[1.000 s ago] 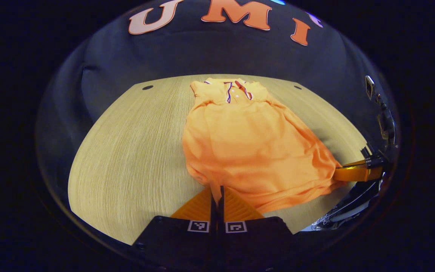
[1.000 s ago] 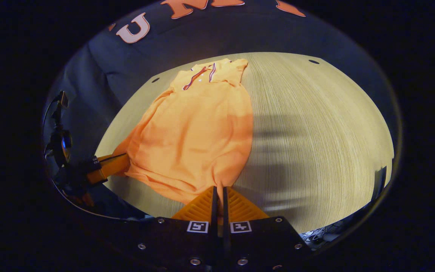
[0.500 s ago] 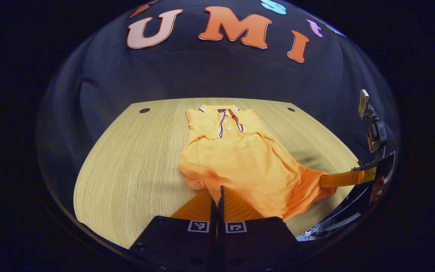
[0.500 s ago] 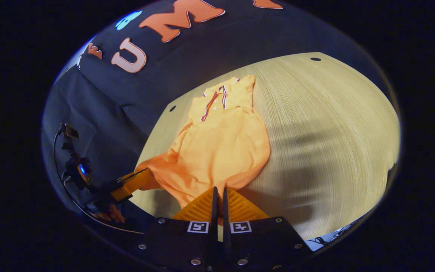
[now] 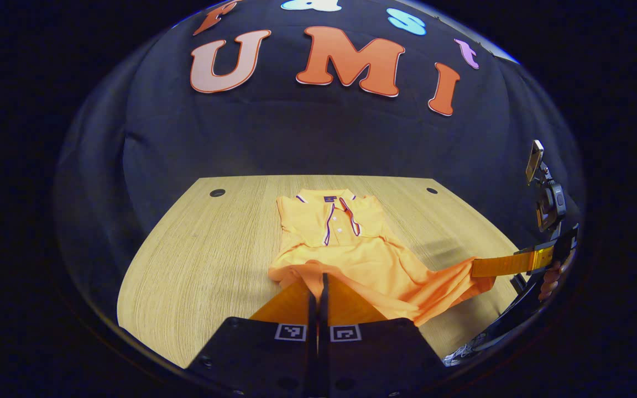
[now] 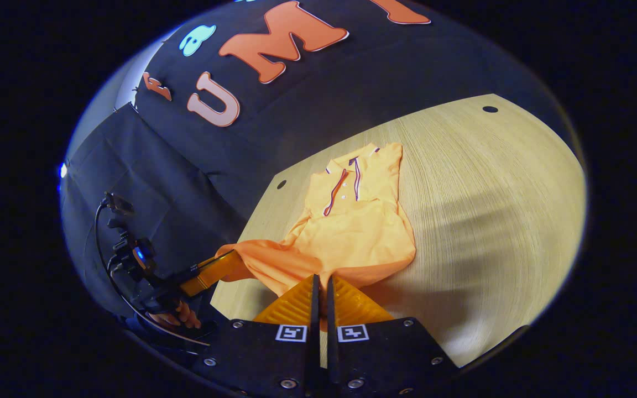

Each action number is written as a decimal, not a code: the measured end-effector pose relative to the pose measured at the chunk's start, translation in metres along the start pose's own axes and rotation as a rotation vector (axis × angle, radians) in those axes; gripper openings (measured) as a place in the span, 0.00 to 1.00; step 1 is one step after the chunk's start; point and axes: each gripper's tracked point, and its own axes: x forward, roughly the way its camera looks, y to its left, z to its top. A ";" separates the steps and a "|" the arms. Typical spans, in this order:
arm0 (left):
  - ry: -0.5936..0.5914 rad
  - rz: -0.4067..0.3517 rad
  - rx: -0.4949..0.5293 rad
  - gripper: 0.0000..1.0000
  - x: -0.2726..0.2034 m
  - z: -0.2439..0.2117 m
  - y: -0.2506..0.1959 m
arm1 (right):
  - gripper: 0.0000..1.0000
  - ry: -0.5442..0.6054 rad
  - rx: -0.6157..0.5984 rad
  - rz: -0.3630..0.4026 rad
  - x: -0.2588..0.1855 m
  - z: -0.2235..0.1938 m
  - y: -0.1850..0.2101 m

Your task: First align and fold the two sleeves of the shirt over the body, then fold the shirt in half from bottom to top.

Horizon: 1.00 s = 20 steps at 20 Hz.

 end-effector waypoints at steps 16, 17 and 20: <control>-0.079 -0.134 0.073 0.01 0.114 0.126 0.025 | 0.06 -0.183 0.003 -0.061 0.062 0.162 0.002; -0.081 -0.138 0.075 0.01 0.122 0.130 0.026 | 0.06 -0.184 -0.001 -0.065 0.069 0.168 0.002; -0.075 -0.144 0.063 0.01 0.145 0.141 0.034 | 0.06 -0.179 -0.013 -0.087 0.088 0.185 -0.001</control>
